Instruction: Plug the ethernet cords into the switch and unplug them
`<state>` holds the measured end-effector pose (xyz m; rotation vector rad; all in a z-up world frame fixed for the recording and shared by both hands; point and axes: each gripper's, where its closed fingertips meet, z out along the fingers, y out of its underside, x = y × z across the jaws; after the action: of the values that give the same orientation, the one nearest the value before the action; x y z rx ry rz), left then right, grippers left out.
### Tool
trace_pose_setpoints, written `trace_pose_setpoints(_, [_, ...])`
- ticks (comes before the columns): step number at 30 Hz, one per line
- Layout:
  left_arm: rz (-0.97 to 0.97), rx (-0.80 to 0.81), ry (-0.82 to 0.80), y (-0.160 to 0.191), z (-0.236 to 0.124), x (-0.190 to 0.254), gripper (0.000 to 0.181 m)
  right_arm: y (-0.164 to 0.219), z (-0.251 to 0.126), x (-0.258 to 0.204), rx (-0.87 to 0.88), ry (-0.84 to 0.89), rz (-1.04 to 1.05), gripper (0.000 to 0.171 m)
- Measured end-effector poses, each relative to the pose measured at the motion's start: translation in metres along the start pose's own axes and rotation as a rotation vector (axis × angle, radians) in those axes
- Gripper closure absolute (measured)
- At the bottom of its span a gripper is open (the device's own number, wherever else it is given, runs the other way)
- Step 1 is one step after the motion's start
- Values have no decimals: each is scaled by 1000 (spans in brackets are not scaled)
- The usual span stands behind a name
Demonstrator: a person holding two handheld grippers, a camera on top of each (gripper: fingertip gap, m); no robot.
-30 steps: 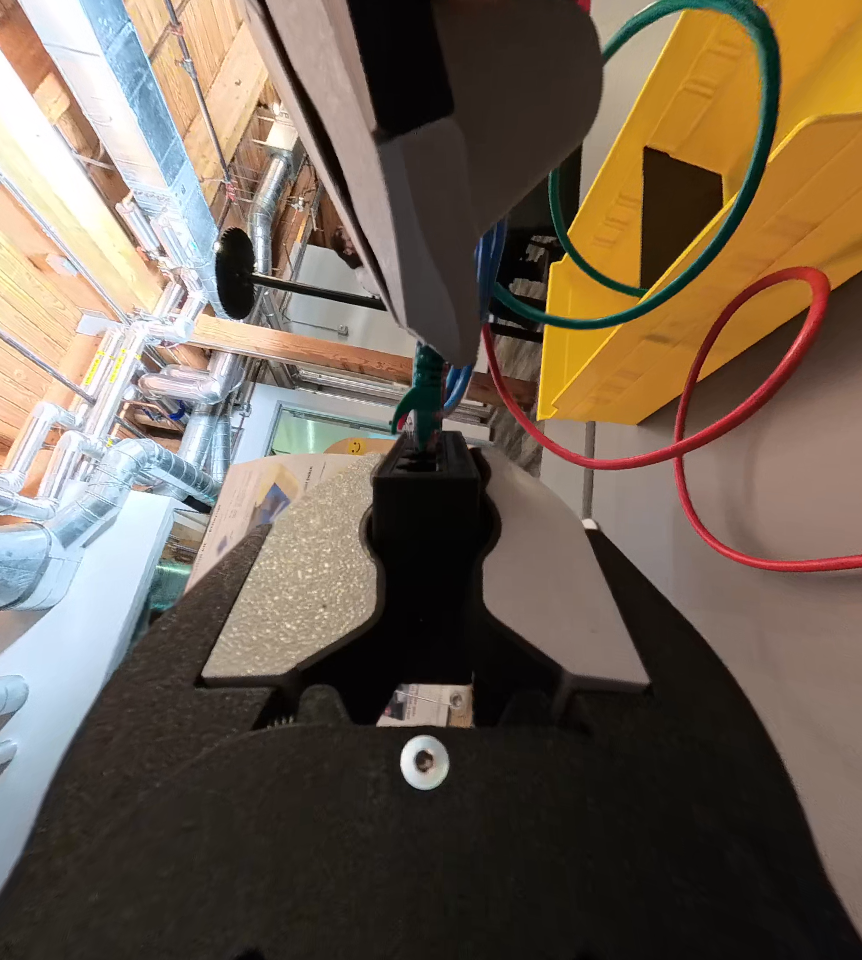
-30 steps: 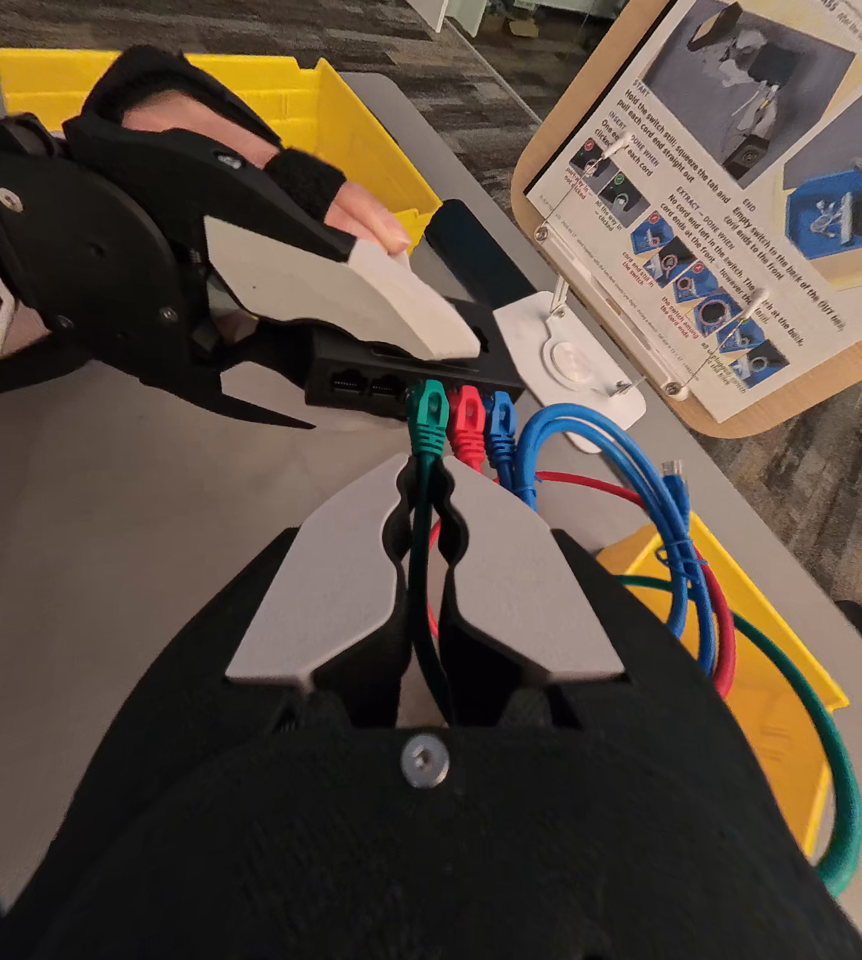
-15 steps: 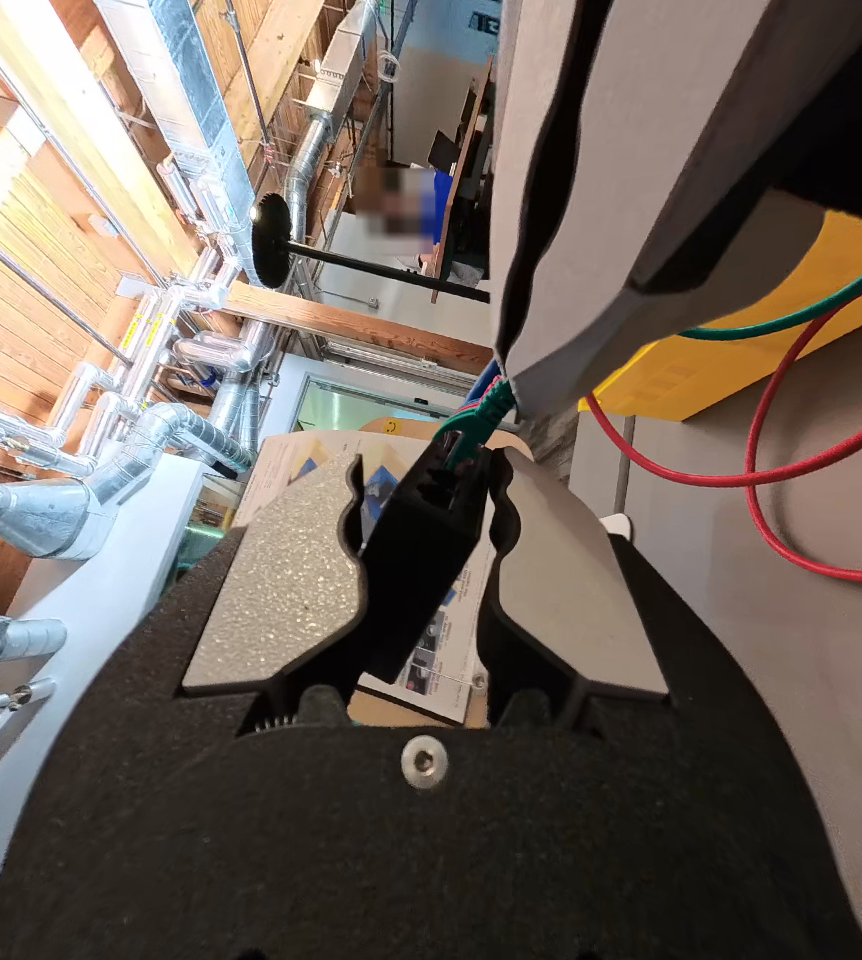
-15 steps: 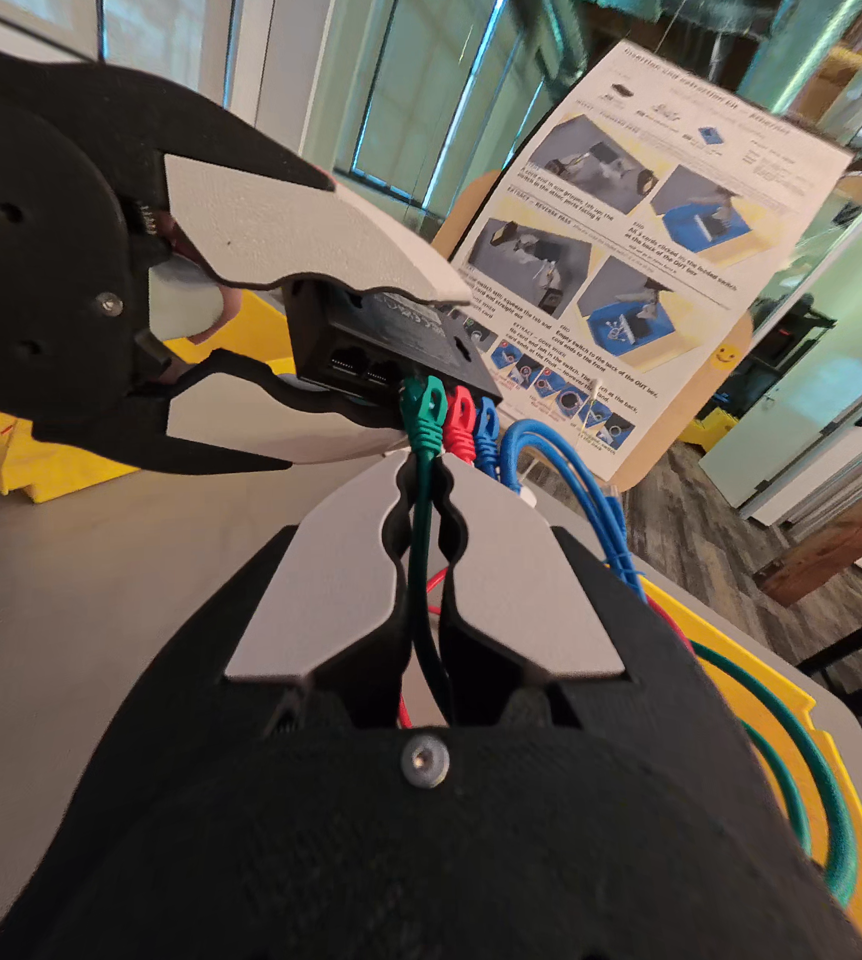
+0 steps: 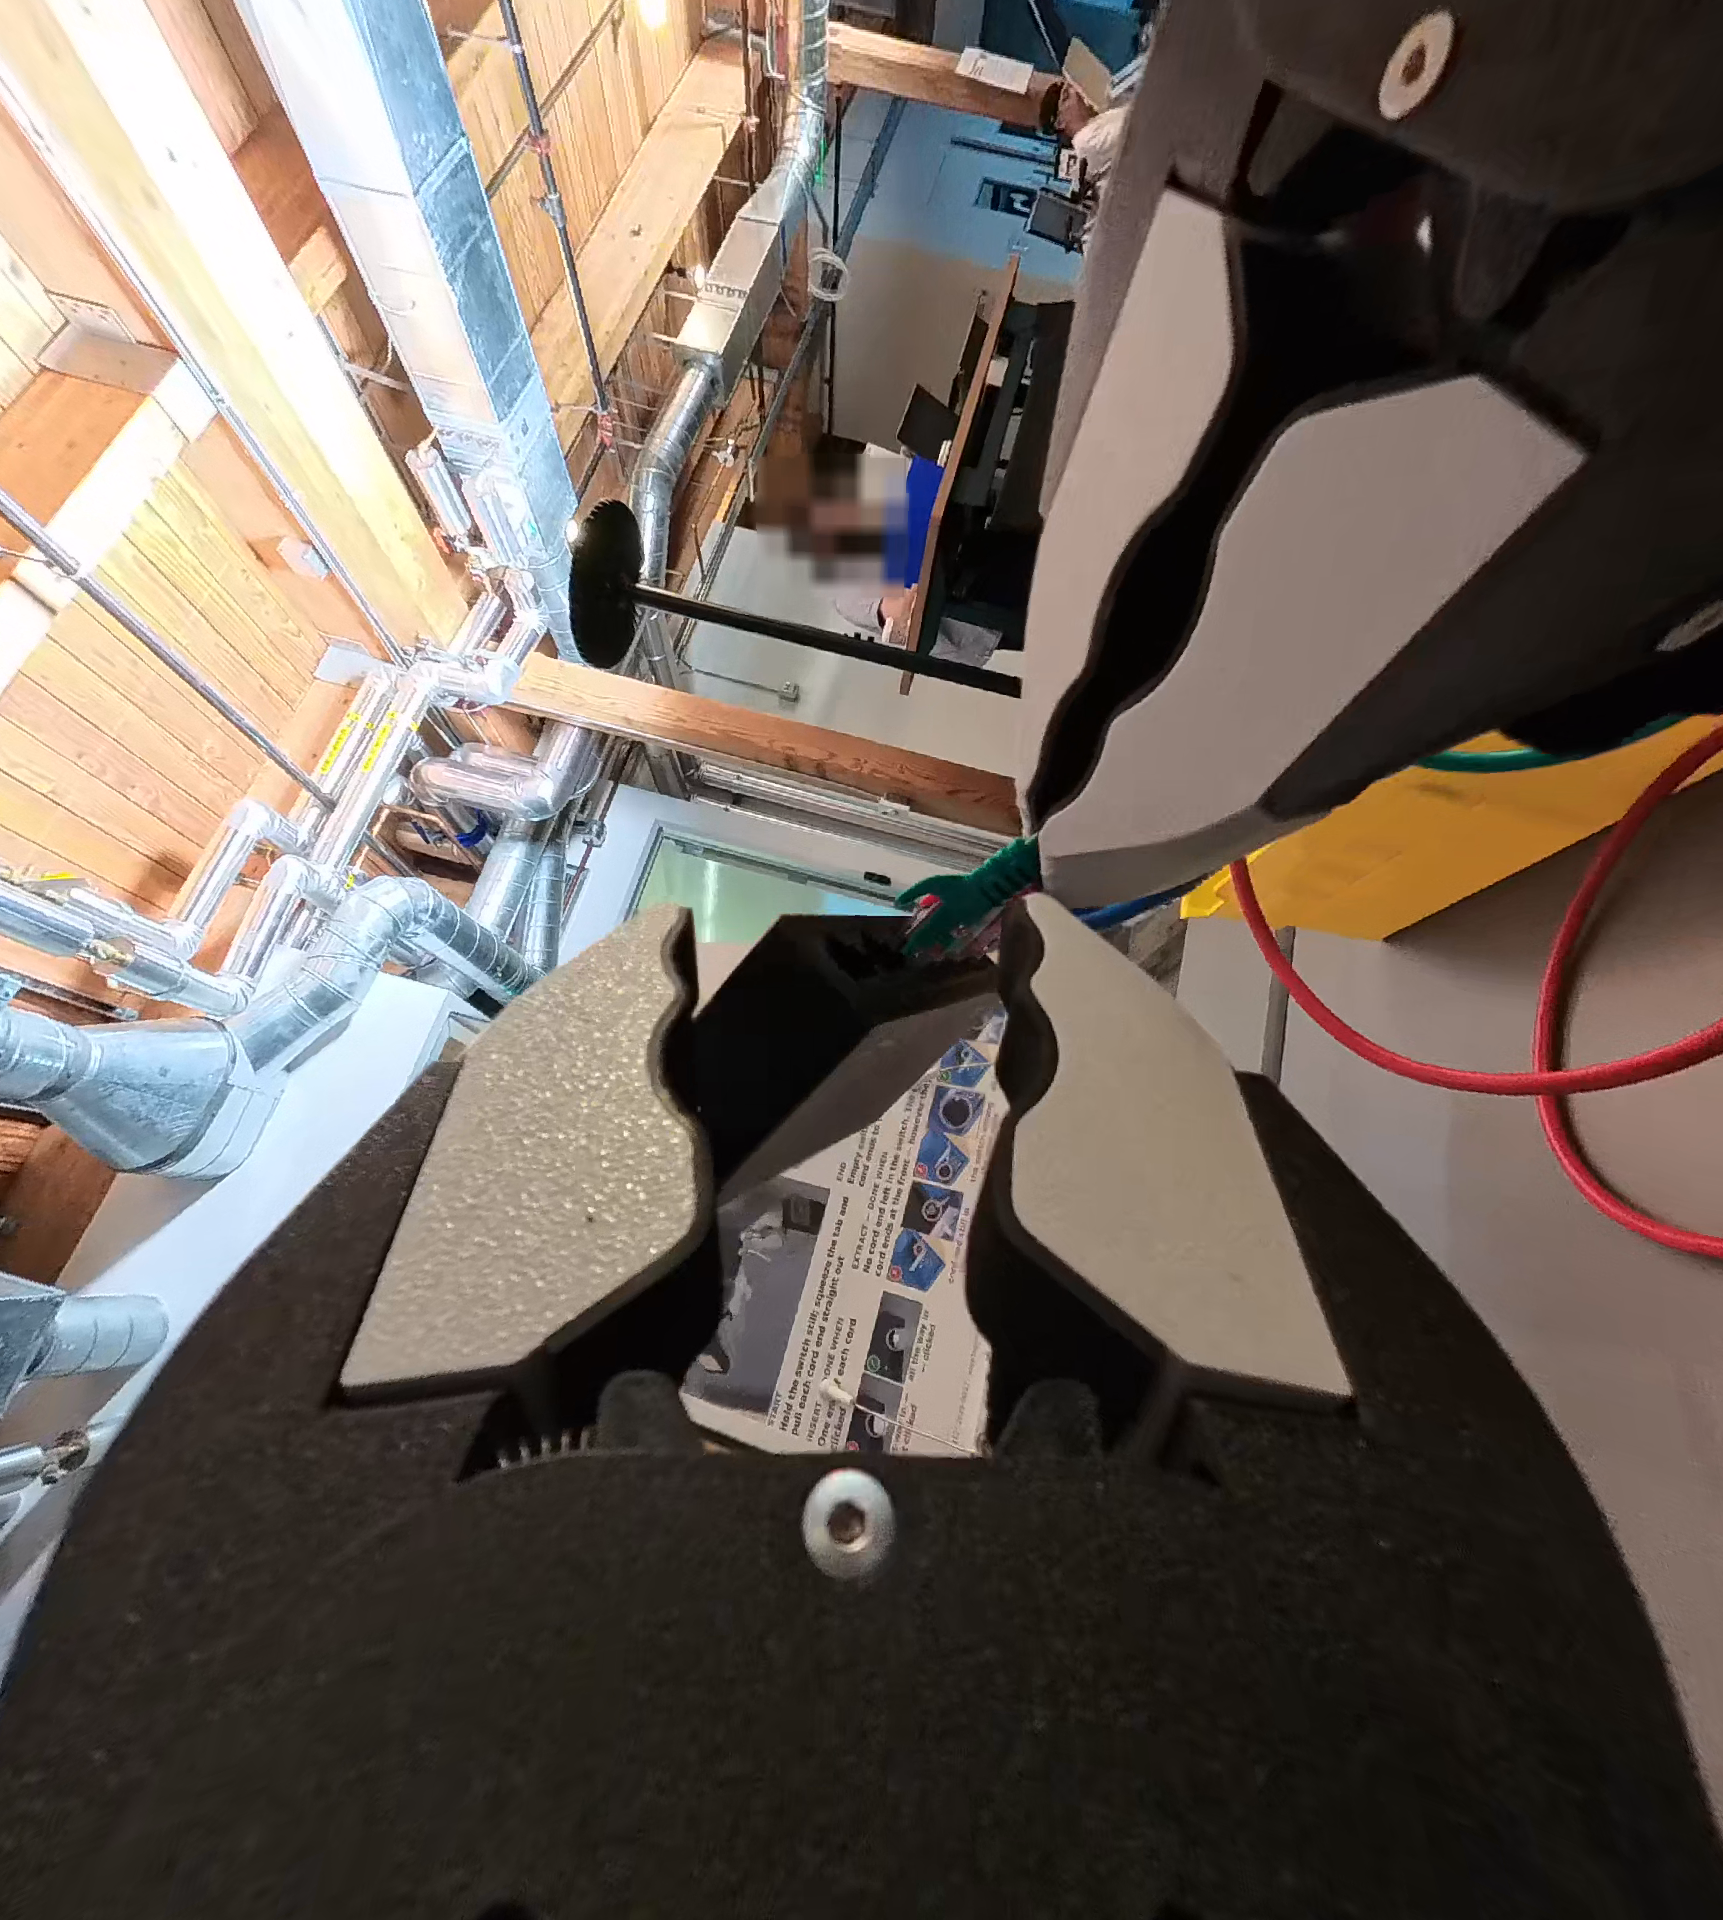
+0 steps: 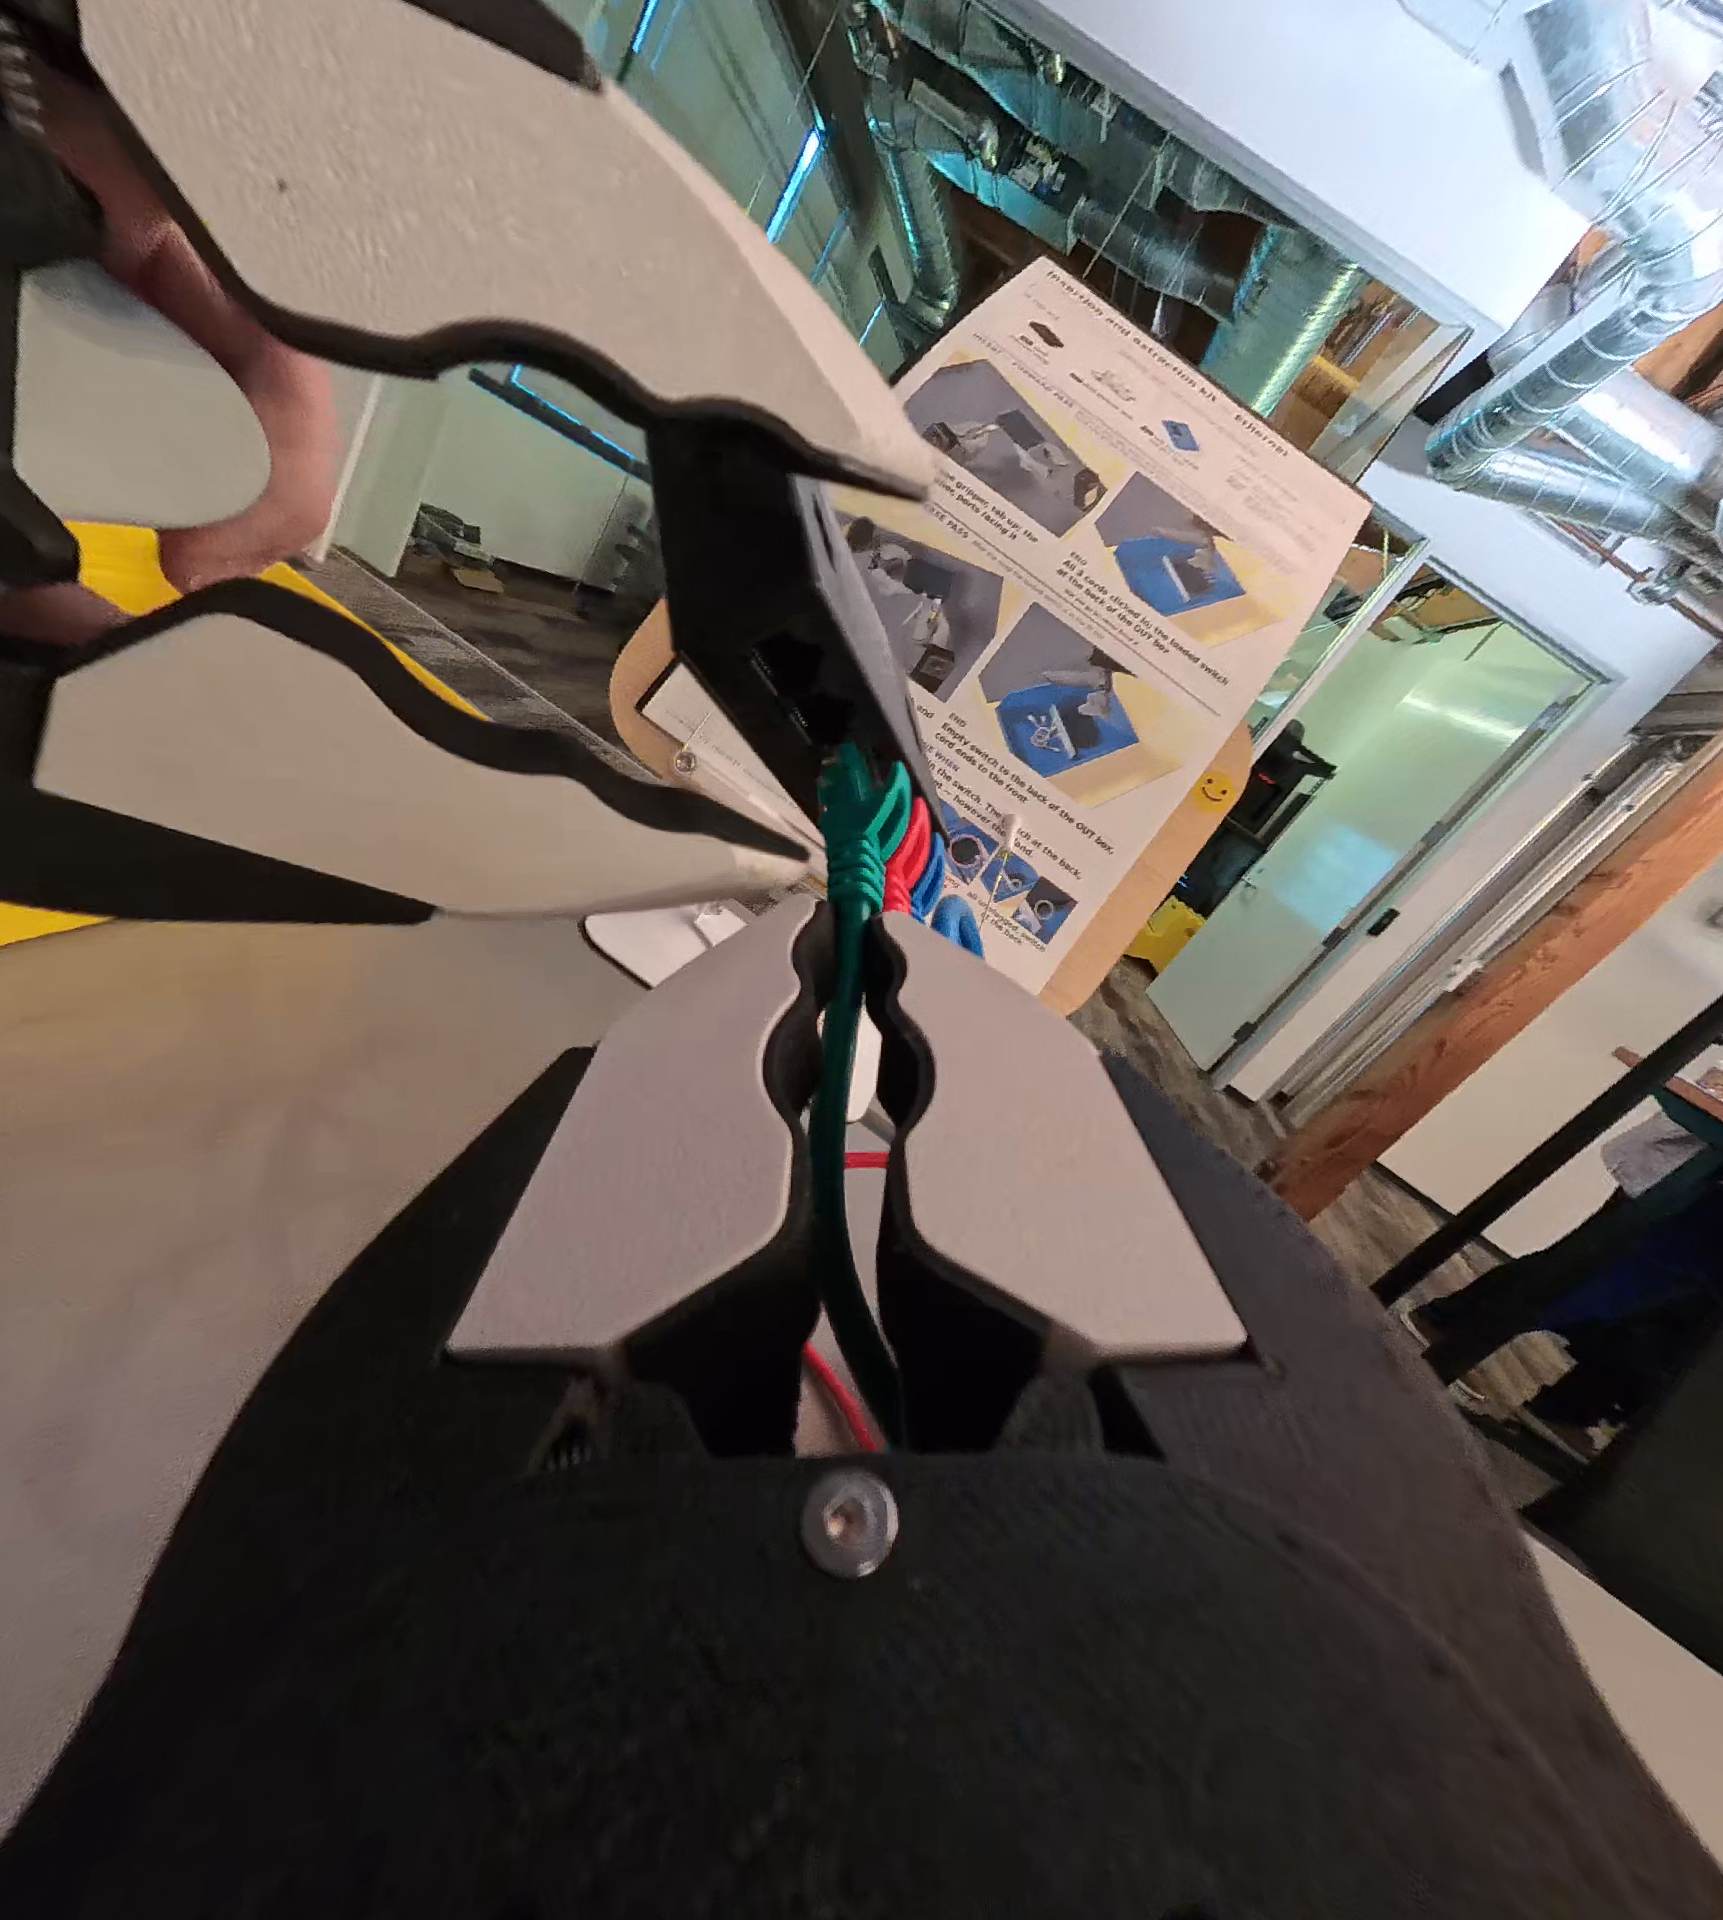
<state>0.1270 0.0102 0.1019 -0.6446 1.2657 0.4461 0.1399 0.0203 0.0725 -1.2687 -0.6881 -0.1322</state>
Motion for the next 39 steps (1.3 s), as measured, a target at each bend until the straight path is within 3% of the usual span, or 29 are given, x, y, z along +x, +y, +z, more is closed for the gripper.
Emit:
trace_pose_setpoints(4, [-7, 15, 7, -5, -5, -5, 124, 4, 1, 3, 0, 21, -21, 165])
trace_pose_setpoints(7, [-122, 19, 17, -3, -13, -21, 119, 6, 0, 5, -2, 37, -40, 165])
trace_pose_setpoints(9, [-305, 3, 31, 2, -17, -36, 116, 8, 0, 5, -2, 37, -39, 165])
trace_pose_setpoints(13, [-799, -80, 140, 18, -13, -45, 78, 13, 2, 2, -9, 47, -74, 165])
trace_pose_setpoints(15, [-947, -128, 199, 28, -8, -37, 71, 14, 3, -1, -15, 49, -106, 165])
trace_pose_setpoints(18, [-1038, -114, 232, 29, -1, -28, 81, 14, 5, -5, -19, 55, -158, 166])
trace_pose_setpoints(22, [-967, -238, 281, 35, 4, -4, 85, 13, 6, -7, -24, 69, -206, 165])
trace_pose_setpoints(27, [-967, -225, 274, 33, 9, 3, 117, 11, 5, -9, -23, 91, -286, 164])
trace_pose_setpoints(39, [-1087, -83, 275, 24, 12, -6, 118, -1, -5, 3, 33, 139, -341, 164])
